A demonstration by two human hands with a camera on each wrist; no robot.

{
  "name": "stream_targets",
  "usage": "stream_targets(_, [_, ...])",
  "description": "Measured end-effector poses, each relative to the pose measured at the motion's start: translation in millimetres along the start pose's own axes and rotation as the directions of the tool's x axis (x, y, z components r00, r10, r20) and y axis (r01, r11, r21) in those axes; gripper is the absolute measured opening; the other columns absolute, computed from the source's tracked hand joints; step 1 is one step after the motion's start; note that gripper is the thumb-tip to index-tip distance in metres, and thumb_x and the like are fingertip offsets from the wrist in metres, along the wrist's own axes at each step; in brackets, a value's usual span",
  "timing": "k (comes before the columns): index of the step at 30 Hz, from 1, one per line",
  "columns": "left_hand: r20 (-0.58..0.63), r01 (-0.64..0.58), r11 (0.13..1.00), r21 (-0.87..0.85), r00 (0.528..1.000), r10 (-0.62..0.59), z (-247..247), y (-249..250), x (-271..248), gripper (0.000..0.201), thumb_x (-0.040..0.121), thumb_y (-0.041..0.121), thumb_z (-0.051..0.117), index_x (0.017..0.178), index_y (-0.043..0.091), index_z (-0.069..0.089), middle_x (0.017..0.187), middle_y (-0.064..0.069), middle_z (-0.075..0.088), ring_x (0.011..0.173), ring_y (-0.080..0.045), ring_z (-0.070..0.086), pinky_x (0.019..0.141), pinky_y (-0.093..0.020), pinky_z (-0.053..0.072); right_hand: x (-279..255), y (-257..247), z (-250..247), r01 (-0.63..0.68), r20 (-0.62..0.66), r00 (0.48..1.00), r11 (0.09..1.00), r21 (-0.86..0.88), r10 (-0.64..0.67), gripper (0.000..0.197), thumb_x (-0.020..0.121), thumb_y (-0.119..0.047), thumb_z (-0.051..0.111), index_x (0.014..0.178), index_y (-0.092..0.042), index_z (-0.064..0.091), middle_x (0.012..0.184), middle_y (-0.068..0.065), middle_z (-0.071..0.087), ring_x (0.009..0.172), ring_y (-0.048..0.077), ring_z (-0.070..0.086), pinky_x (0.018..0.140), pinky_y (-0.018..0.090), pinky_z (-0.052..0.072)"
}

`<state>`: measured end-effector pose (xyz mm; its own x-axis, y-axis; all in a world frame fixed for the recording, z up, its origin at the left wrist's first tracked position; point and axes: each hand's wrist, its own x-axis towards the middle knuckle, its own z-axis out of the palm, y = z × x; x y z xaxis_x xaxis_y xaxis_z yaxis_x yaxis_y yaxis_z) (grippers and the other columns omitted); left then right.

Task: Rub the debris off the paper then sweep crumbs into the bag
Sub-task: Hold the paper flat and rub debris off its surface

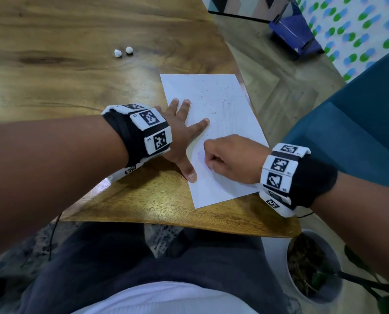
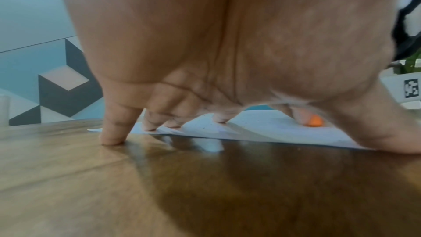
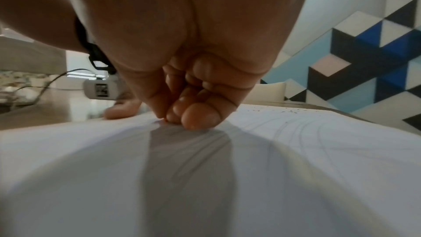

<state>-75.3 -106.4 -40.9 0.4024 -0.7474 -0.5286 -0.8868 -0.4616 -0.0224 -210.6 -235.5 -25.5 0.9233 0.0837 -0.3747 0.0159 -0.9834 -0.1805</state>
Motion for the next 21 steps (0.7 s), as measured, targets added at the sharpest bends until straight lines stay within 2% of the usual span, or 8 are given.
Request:
stream_targets(3, [0.009, 0.003, 1.0, -0.004, 1.0, -0.003, -0.7, -0.6, -1.1, 0.151, 0.048, 0.098, 0.064, 0.155, 0.042, -0.027, 0.162, -0.017, -0.036, 0.152, -0.041, -0.024, 0.123, -0.064, 0.006, -25.4, -9.0, 11.5, 0.137, 0.091, 0.986, 0.99, 0.022, -0.138, 0.009, 0.095, -0.025, 0.05, 0.088, -0.02, 0.052, 0.085, -0.004, 0.061, 0.074, 0.018, 0.054, 0.07, 0.037, 0.048])
stream_targets(6, [0.01, 0.006, 1.0, 0.004, 1.0, -0.006, -0.7, -0.1, -0.2, 0.151, 0.048, 0.098, 0.063, 0.154, 0.041, -0.028, 0.162, -0.017, -0.036, 0.152, -0.041, -0.024, 0.123, -0.064, 0.006, -31.3, -11.5, 12.8, 0.181, 0.111, 0.976, 0.982, 0.047, -0.185, 0.008, 0.094, -0.023, 0.052, 0.086, -0.02, 0.051, 0.082, -0.006, 0.058, 0.071, 0.016, 0.051, 0.066, 0.033, 0.045])
stream_targets(9, [0.009, 0.003, 1.0, 0.004, 1.0, -0.003, -0.5, 0.0, -0.1, 0.152, 0.048, 0.097, 0.064, 0.155, 0.041, -0.028, 0.162, -0.018, -0.036, 0.152, -0.042, -0.024, 0.122, -0.065, 0.005, -13.7, -6.1, 5.7, 0.133, 0.047, 0.99, 0.991, 0.026, -0.134, 0.009, 0.095, -0.025, 0.052, 0.091, -0.018, 0.055, 0.083, -0.005, 0.06, 0.073, 0.016, 0.055, 0.068, 0.036, 0.048])
stream_targets(13, [-0.001, -0.003, 1.0, -0.001, 1.0, 0.003, 0.9, -0.8, 0.0, 0.151, 0.05, 0.096, 0.066, 0.155, 0.041, -0.027, 0.162, -0.019, -0.035, 0.152, -0.042, -0.024, 0.122, -0.065, 0.006, 13.4, 8.1, -5.8, -0.039, -0.076, 0.996, 0.999, 0.0, 0.039, 0.009, 0.095, -0.026, 0.052, 0.095, -0.018, 0.055, 0.087, -0.001, 0.064, 0.079, 0.02, 0.06, 0.075, 0.043, 0.053])
stream_targets(15, [0.002, -0.005, 1.0, -0.005, 1.0, 0.005, 0.5, -1.1, 0.0, 0.15, 0.05, 0.095, 0.066, 0.155, 0.041, -0.027, 0.162, -0.018, -0.035, 0.152, -0.042, -0.024, 0.122, -0.065, 0.005, 15.5, 10.6, -6.0, -0.053, -0.093, 0.994, 0.999, -0.009, 0.052, 0.009, 0.094, -0.026, 0.051, 0.093, -0.018, 0.055, 0.086, -0.001, 0.064, 0.079, 0.021, 0.06, 0.074, 0.044, 0.053])
stream_targets(18, [0.018, -0.004, 1.0, -0.006, 1.0, 0.004, -0.3, -2.0, 0.3, 0.151, 0.05, 0.096, 0.065, 0.155, 0.041, -0.028, 0.161, -0.018, -0.037, 0.152, -0.042, -0.025, 0.122, -0.065, 0.005, -3.2, 1.8, 3.3, 0.067, -0.012, 0.998, 0.997, 0.029, -0.066, 0.011, 0.094, -0.027, 0.049, 0.088, -0.019, 0.053, 0.082, -0.003, 0.061, 0.073, 0.02, 0.057, 0.07, 0.042, 0.051])
stream_targets(21, [0.022, -0.002, 1.0, -0.001, 1.0, 0.002, -0.3, -1.2, 1.6, 0.152, 0.047, 0.098, 0.063, 0.154, 0.041, -0.029, 0.16, -0.018, -0.038, 0.151, -0.043, -0.026, 0.122, -0.066, 0.005, -26.4, -12.6, 13.2, 0.209, 0.098, 0.972, 0.977, 0.045, -0.213, 0.014, 0.092, -0.027, 0.045, 0.084, -0.017, 0.051, 0.08, -0.002, 0.058, 0.07, 0.02, 0.053, 0.065, 0.038, 0.047])
